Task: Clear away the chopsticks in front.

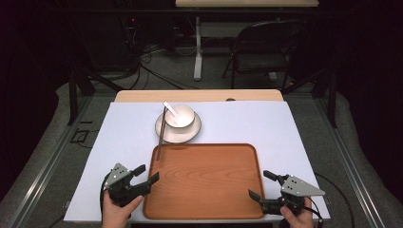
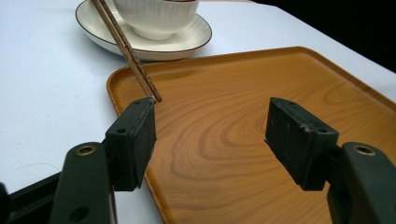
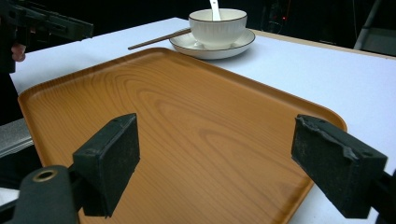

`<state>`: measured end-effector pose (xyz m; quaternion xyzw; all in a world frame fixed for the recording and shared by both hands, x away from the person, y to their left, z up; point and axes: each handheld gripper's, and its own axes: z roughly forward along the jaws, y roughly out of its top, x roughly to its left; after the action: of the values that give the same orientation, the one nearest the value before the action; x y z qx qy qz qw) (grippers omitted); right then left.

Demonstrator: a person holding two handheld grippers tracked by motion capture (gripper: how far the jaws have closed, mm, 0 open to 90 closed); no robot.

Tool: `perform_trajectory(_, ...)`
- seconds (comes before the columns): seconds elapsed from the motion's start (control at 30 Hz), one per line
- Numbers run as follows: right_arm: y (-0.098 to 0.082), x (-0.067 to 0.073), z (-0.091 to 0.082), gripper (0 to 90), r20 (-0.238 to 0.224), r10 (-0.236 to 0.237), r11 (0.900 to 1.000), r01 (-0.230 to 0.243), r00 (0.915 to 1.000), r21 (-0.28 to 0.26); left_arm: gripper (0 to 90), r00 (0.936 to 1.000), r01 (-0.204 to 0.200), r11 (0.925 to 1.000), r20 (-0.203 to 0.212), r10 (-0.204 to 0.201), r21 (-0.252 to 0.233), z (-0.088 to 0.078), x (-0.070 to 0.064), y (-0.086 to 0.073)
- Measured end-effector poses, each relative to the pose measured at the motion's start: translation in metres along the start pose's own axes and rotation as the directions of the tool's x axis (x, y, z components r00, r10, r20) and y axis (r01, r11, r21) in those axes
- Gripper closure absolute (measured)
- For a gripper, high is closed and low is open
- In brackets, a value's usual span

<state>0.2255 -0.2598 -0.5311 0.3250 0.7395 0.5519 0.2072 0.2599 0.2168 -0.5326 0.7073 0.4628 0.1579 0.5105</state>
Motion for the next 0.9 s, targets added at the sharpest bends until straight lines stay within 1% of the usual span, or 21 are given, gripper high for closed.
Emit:
perform_trajectory(0.07, 0.000, 0.000, 0.000, 15.2, -0.002, -0.001, 1.000, 0.001, 1.0000, 0.002, 30.8, 1.0000, 0.008, 0.9998, -0.004, -0.008, 0.020, 0.002, 0.001, 0.002)
perform_trajectory(0.17, 0.000, 0.000, 0.000, 15.2, -0.001, 0.004, 1.000, -0.004, 1.0000, 0.003, 27.8, 0.9997, 0.018, 0.9988, 0.015, -0.018, 0.045, 0.004, 0.003, 0.005)
perform_trajectory(0.23, 0.000, -0.001, 0.000, 15.2, 0.001, 0.006, 1.000, -0.006, 1.0000, 0.002, 27.7, 0.9998, 0.020, 0.9980, 0.004, -0.021, 0.060, 0.005, 0.003, 0.008)
perform_trajectory(0.4, 0.000, -0.002, -0.001, 15.2, 0.003, 0.014, 1.000, -0.014, 0.9999, 0.001, 26.7, 0.9995, 0.030, 0.9974, -0.006, -0.030, 0.066, 0.008, 0.004, 0.019)
perform_trajectory(0.5, -0.001, -0.002, -0.001, 15.2, 0.005, 0.017, 1.000, -0.017, 0.9998, 0.004, 27.6, 0.9997, 0.021, 0.9970, -0.012, -0.020, 0.075, 0.011, 0.004, 0.028)
perform_trajectory(0.57, -0.001, -0.002, -0.002, 15.2, 0.007, 0.020, 1.000, -0.020, 0.9998, 0.004, 27.8, 0.9995, 0.026, 0.9966, -0.019, -0.025, 0.079, 0.014, 0.005, 0.032)
perform_trajectory(0.7, -0.002, -0.002, -0.004, 15.2, 0.015, 0.023, 1.000, -0.023, 0.9996, -0.004, 28.3, 0.9986, 0.047, 0.9948, -0.028, -0.044, 0.090, 0.021, 0.012, 0.040)
perform_trajectory(0.8, -0.002, -0.001, -0.005, 15.2, 0.014, 0.021, 1.000, -0.021, 0.9997, -0.006, 29.0, 0.9959, 0.089, 0.9899, -0.026, -0.087, 0.111, 0.027, 0.019, 0.046)
perform_trajectory(0.87, -0.002, -0.002, -0.005, 15.2, 0.015, 0.022, 1.000, -0.022, 0.9996, -0.005, 29.8, 0.9953, 0.094, 0.9890, -0.035, -0.090, 0.115, 0.031, 0.024, 0.050)
perform_trajectory(0.9, -0.002, -0.002, -0.005, 15.2, 0.016, 0.024, 1.000, -0.024, 0.9996, -0.004, 31.0, 0.9954, 0.091, 0.9882, -0.041, -0.086, 0.124, 0.033, 0.026, 0.053)
